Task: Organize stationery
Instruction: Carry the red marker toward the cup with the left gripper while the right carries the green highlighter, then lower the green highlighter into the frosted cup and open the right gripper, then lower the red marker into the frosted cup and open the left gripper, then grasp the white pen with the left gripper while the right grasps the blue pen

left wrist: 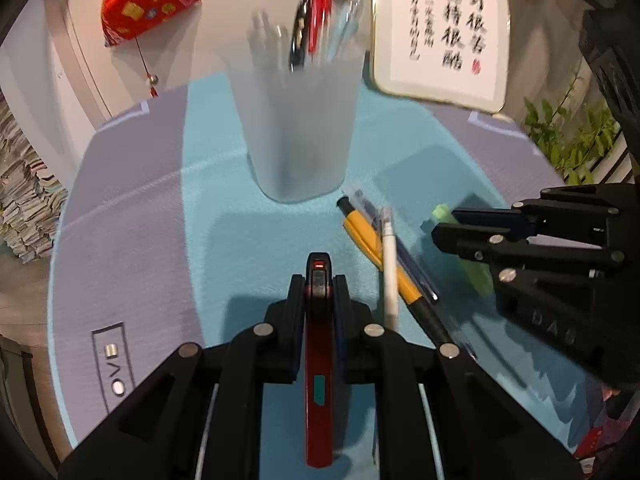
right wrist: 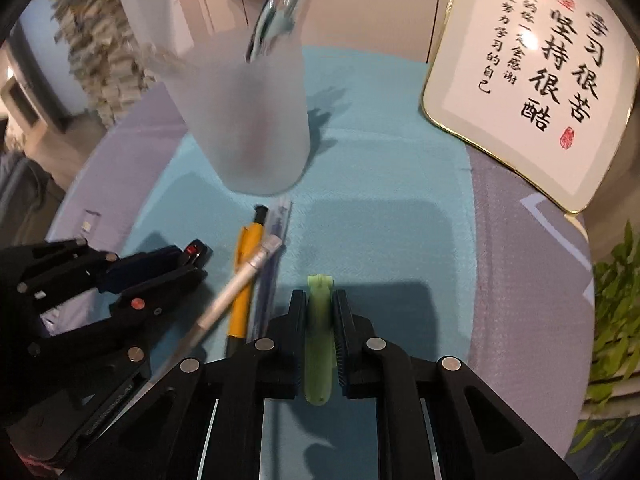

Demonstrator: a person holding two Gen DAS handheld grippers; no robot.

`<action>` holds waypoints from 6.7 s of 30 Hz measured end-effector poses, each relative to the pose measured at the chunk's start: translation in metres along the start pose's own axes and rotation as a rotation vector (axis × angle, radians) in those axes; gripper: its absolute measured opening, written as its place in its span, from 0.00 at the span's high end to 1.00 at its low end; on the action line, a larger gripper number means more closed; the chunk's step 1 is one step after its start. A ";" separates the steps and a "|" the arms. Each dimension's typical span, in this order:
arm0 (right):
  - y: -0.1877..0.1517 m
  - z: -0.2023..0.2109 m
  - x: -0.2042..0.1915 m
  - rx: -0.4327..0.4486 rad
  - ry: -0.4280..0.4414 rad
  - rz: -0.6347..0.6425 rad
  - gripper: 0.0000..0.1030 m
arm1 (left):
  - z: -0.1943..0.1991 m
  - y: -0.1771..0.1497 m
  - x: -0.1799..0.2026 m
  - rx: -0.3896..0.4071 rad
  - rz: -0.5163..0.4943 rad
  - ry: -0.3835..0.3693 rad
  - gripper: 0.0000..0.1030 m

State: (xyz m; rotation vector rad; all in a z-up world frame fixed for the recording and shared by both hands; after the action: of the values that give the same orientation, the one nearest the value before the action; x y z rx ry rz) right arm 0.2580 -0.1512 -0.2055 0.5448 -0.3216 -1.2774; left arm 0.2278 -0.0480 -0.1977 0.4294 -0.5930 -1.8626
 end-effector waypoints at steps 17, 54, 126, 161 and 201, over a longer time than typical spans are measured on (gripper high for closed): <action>0.016 0.093 -0.010 0.247 0.078 -0.070 0.86 | 0.093 0.001 -0.014 0.215 0.042 0.002 0.89; 0.114 0.067 -0.034 0.325 0.062 -0.142 0.86 | 0.132 -0.002 -0.061 0.335 0.094 0.064 0.89; -0.009 0.051 0.015 0.158 0.127 -0.201 0.86 | 0.085 0.119 -0.026 0.406 0.041 0.051 0.88; -0.018 0.028 0.015 0.075 0.143 -0.251 0.86 | 0.058 -0.002 0.013 0.181 -0.063 -0.087 0.69; -0.011 -0.005 -0.010 0.007 0.001 -0.095 0.91 | 0.001 -0.028 -0.006 -0.029 0.053 -0.049 0.94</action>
State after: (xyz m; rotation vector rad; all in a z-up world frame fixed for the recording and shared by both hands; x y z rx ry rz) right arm 0.2486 -0.1425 -0.2148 0.5720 -0.3017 -1.3684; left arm 0.2086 -0.0342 -0.2134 0.3468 -0.6037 -1.8334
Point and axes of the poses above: each gripper's, at about its wrist camera, not at the fingertips, and z roughly against the way its jaws point, x to its right, y to its top, the point moved 2 cm from there along -z, roughly the way its jaws point, and after that the axes turned 1 degree about x, right-handed, at the moved point
